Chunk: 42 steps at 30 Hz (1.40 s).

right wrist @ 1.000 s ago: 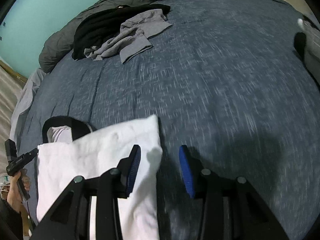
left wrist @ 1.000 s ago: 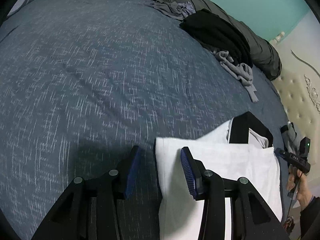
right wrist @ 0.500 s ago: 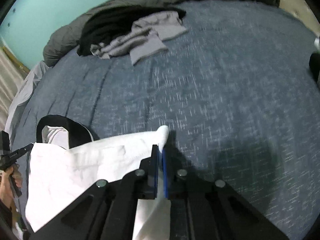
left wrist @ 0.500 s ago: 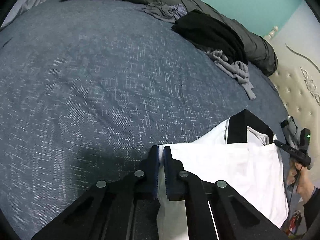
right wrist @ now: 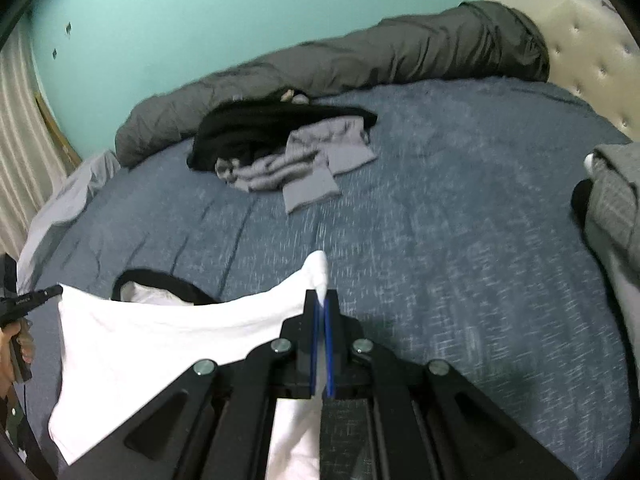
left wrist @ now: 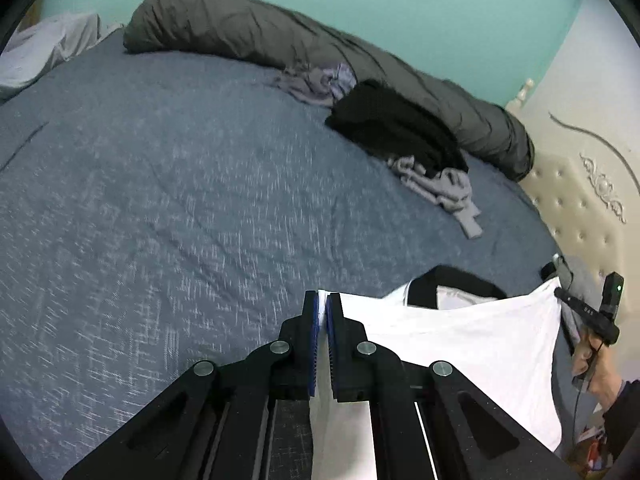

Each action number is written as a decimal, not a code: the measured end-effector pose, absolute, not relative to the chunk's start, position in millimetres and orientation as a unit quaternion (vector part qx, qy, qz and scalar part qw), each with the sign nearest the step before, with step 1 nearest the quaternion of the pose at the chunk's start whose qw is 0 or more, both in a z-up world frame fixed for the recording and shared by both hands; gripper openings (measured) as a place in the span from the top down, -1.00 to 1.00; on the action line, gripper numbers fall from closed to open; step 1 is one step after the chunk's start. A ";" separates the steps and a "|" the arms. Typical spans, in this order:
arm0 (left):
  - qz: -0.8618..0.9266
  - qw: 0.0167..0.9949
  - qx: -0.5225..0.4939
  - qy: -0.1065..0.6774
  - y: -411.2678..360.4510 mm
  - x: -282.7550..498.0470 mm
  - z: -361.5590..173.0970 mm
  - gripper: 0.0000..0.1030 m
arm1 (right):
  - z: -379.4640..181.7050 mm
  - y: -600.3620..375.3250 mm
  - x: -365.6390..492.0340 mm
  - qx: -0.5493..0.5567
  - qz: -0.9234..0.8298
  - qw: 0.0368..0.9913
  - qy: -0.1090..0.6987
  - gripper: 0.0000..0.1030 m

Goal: Fold clothes

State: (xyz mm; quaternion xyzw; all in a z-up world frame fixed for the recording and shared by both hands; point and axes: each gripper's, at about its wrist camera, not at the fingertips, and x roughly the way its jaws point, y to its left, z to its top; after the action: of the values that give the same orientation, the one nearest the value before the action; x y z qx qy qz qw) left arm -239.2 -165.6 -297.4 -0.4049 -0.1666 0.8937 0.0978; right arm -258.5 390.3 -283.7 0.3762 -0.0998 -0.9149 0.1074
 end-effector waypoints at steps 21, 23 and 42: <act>0.867 0.060 -0.460 -0.185 -164.6 -306.9 -358.5 0.91 | -334.8 377.5 -330.9 0.451 -0.886 0.045 -0.094 0.95; 0.863 0.061 -0.464 -0.191 -164.5 -308.1 -363.0 0.88 | -340.2 378.1 -333.8 0.460 -0.882 0.040 -0.097 0.95; 0.811 0.116 -0.537 -0.200 -173.3 -163.2 -347.8 0.18 | -316.4 410.9 -200.1 0.509 -0.835 0.123 -0.171 0.25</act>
State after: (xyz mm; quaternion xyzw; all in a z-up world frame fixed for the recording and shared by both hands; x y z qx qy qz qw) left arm -163.2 -173.3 -347.8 -0.5370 -0.2001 0.8112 0.1162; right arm -200.1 410.9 -316.4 0.5085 -0.1709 -0.8348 0.1235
